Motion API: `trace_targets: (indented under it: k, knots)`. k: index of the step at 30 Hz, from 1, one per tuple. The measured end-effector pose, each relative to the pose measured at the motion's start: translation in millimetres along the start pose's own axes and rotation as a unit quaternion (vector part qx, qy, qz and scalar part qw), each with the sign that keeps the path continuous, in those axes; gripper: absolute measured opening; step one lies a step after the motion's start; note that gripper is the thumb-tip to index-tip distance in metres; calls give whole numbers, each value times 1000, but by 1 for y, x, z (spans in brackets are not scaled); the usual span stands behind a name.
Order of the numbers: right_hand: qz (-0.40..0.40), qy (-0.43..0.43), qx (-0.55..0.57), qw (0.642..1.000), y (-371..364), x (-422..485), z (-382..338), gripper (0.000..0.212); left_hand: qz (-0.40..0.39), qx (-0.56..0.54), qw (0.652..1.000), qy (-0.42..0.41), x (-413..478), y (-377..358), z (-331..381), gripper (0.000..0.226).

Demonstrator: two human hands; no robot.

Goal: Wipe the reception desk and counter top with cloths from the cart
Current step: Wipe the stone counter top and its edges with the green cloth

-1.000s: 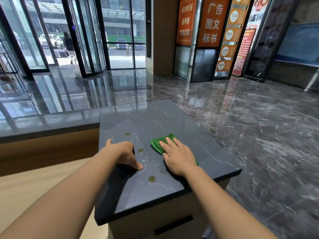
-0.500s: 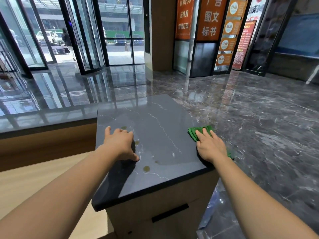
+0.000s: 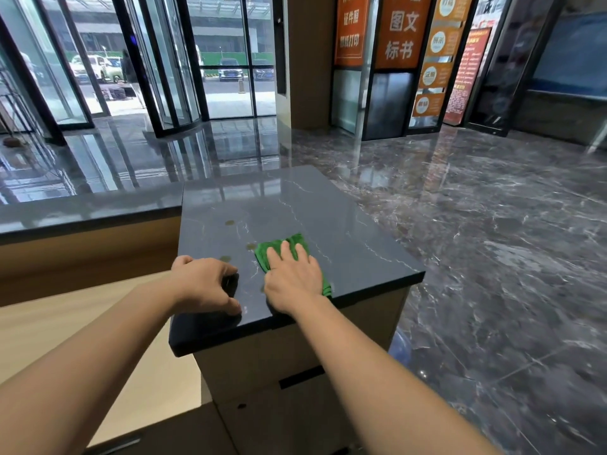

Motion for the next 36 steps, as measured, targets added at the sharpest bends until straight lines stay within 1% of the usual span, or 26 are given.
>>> trace_targets:
  k: [3, 5, 8, 11, 14, 17, 20, 22, 24, 26, 29, 31, 33, 36]
  knots:
    - [-5, 56, 3, 998, 2, -5, 24, 55, -19, 0, 1000, 7, -3, -3, 0, 65]
    - [0, 50, 1, 999, 4, -8, 56, 54, -34, -11, 999, 15, -3, -6, -2, 64]
    - [7, -4, -30, 1000, 9, -10, 117, 54, -44, -26, 998, 27, -1, -8, -5, 66]
    - [-5, -65, -39, 997, 15, -16, 172, 54, -47, -39, 998, 34, 0, -9, -7, 73]
    - [-17, -112, -25, 993, 16, -21, 196, 54, -54, -48, 997, 42, 0, -11, -8, 79]
    - [-20, -174, -21, 984, 15, -19, 184, 55, -63, -38, 996, 40, 0, -10, -3, 72]
    - [-8, -222, -22, 975, 11, -16, 143, 57, -75, -21, 996, 38, 2, -6, 2, 68]
    - [0, -202, -17, 979, 8, -10, 103, 59, -87, -5, 996, 35, 5, -2, 4, 62]
    - [-2, -156, -24, 987, 6, -2, 63, 58, -100, 11, 994, 30, 10, 1, 7, 55]
    - [-3, -109, -43, 993, 7, 7, 39, 54, -117, 19, 993, 29, 13, 4, 10, 49]
    - [-11, -62, -61, 996, 8, 26, 36, 49, -153, 5, 988, 30, 19, 8, 11, 47]
    - [-30, -52, -52, 997, 5, 42, 47, 50, -174, -13, 984, 19, 26, 11, 12, 45]
    - [-46, -66, -42, 996, 3, 60, 62, 53, -172, -20, 985, 1, 36, 16, 14, 43]
    - [-60, -106, -27, 992, 1, 88, 80, 56, -133, -68, 988, -25, 55, 28, 8, 45]
Point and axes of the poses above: each hand's wrist, its own x-axis towards the middle knuckle, its own y-axis out of the back of the hand, z = x × y, the point moved 9 cm from there along x, towards the middle knuckle, and after that the axes turned 8 degrees about -x, right-handed, at the moved point
